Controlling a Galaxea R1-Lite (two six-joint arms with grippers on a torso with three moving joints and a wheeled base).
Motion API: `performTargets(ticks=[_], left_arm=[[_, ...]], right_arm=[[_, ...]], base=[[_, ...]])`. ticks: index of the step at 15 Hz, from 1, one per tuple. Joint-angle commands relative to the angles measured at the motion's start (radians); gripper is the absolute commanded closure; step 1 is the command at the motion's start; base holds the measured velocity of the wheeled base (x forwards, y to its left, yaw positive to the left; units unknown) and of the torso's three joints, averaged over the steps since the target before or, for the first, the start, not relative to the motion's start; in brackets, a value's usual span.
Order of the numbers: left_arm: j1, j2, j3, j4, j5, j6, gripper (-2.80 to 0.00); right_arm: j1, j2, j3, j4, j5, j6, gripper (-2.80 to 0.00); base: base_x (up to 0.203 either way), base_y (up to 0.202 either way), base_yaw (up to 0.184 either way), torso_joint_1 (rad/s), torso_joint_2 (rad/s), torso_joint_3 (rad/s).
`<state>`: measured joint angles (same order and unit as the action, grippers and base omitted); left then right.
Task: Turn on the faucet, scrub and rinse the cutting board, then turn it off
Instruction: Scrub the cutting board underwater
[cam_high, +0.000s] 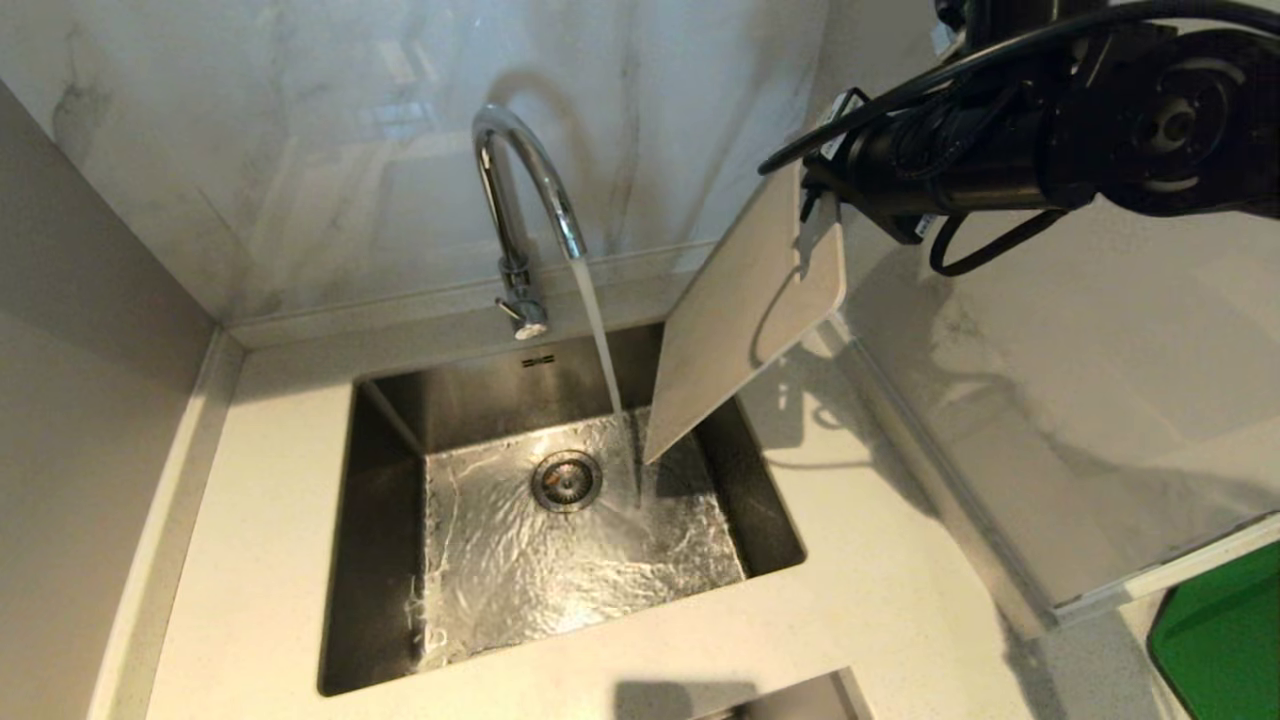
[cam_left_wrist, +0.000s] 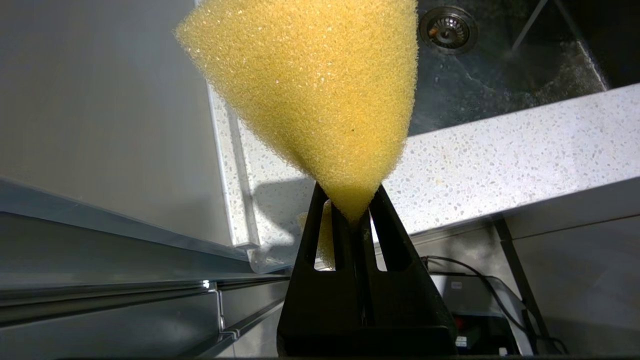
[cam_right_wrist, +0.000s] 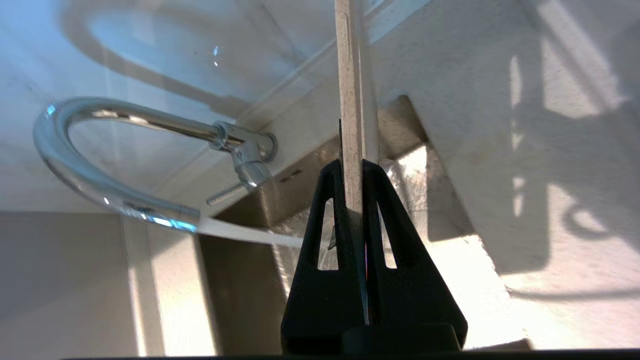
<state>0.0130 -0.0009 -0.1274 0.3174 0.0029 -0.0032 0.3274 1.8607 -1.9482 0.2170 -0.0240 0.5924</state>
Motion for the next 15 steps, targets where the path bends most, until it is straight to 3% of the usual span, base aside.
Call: performTargets(ticks=[1, 7, 15], left_arm=[[0.001, -0.002, 0.000, 0.002, 0.000, 0.000, 0.00], [0.001, -0.002, 0.000, 0.002, 0.003, -0.003, 0.00], [0.001, -0.002, 0.000, 0.002, 0.003, -0.004, 0.00]], right_arm=[[0.003, 0.038, 0.000, -0.007, 0.001, 0.045, 0.00], [0.098, 0.100, 0.005, -0.008, -0.001, 0.218, 0.00], [0.151, 0.161, 0.003, -0.070, -0.020, 0.222, 0.00]], base=[[0.000, 0.000, 0.000, 0.000, 0.00, 0.000], [0.000, 0.000, 0.000, 0.000, 0.00, 0.000], [0.000, 0.000, 0.000, 0.000, 0.00, 0.000]])
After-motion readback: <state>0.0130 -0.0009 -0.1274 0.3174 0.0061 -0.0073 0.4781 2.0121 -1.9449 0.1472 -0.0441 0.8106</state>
